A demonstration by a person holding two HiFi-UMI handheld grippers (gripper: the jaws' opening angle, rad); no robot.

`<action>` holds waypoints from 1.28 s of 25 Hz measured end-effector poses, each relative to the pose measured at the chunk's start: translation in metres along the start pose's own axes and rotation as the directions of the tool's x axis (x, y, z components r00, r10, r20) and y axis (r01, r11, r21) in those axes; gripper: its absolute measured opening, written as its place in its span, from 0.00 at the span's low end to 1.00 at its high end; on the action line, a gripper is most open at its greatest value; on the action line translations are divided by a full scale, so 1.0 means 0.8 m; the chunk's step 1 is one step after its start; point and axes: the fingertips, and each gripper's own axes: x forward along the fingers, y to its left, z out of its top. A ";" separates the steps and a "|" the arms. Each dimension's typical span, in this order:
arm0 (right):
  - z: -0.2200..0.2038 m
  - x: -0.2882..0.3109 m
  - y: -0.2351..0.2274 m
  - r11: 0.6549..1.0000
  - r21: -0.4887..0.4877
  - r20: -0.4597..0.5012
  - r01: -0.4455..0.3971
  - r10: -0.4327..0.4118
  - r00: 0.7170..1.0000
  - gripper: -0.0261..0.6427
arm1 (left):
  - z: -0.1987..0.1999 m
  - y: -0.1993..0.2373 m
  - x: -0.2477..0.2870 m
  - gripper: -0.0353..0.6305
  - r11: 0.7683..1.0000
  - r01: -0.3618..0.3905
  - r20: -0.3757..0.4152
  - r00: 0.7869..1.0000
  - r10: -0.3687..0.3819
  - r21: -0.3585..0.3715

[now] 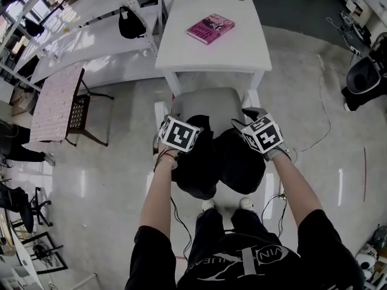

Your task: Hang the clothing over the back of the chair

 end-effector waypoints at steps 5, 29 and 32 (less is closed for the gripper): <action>0.011 -0.024 0.005 0.999 -0.027 0.057 0.031 -0.030 0.998 0.14 | 0.015 0.003 -0.034 0.21 0.989 -0.145 0.115 0.984 0.140 0.037; 0.046 -0.102 0.072 0.998 -0.059 0.250 -0.037 0.051 0.967 0.07 | 0.003 -0.032 -0.146 0.07 0.956 -0.190 0.457 0.846 0.275 -0.223; 0.045 -0.111 0.074 0.998 -0.051 0.273 -0.037 0.050 0.961 0.07 | 0.002 -0.037 -0.158 0.07 0.946 -0.207 0.495 0.812 0.309 -0.250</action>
